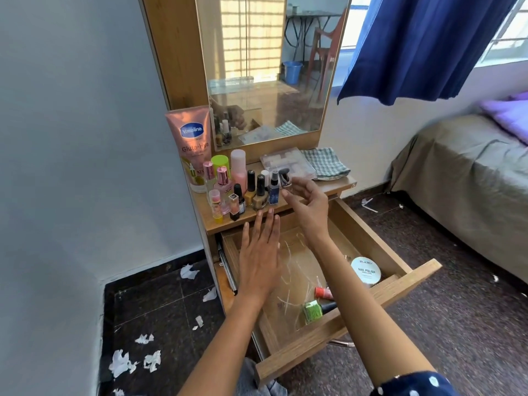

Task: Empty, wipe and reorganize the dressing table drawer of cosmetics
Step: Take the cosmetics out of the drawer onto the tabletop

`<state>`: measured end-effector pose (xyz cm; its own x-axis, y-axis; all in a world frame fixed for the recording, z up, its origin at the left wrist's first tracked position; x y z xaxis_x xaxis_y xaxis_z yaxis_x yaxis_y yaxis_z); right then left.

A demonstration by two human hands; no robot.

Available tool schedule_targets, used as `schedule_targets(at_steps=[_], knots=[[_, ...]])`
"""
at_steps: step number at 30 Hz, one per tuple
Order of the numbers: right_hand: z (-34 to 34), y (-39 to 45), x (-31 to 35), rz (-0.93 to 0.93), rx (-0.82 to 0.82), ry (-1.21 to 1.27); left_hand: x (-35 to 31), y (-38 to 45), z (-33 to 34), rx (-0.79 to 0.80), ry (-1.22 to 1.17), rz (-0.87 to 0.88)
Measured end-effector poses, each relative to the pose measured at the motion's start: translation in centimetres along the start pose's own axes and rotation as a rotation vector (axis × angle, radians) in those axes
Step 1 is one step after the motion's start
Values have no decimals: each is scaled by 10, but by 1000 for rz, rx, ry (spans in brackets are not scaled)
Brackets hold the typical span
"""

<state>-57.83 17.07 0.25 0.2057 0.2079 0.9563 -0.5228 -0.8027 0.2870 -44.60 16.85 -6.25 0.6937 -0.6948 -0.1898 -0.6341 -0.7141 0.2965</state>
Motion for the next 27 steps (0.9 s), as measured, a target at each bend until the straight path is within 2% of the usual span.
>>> schedule_targets(at_steps=[8,14,18,20,23,25,27], knots=[[7,7,-11,-23,-36,-410,0,1,-1,4,3,3],[0,9,-9,-13,62,-434,-1,1,-2,0,-17,5],[-23,-13,-3,-72,74,-583,0,1,-2,-3,-39,2],[-29,-28,3,-48,306,-727,-1,1,-3,-2,-51,4],[-25,-58,-1,166,844,-1053,-1,1,-4,-9,-86,12],[-24,-75,-10,237,1037,-1281,-1,1,-5,-10,-112,8],[-23,-87,-19,276,1152,-1379,-2,0,-5,-7,-119,3]])
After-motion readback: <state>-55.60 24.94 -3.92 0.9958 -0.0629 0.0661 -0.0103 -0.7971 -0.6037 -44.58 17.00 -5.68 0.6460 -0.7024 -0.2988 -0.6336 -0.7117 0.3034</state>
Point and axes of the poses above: each hand's wrist, its own y-axis towards the middle knuckle, its own z-axis out of the palm, x = y × z, the point moved 3 cm from there along y, towards the middle knuckle, and after that the axes turned 8 degrees about x, right-handed, at the moved point
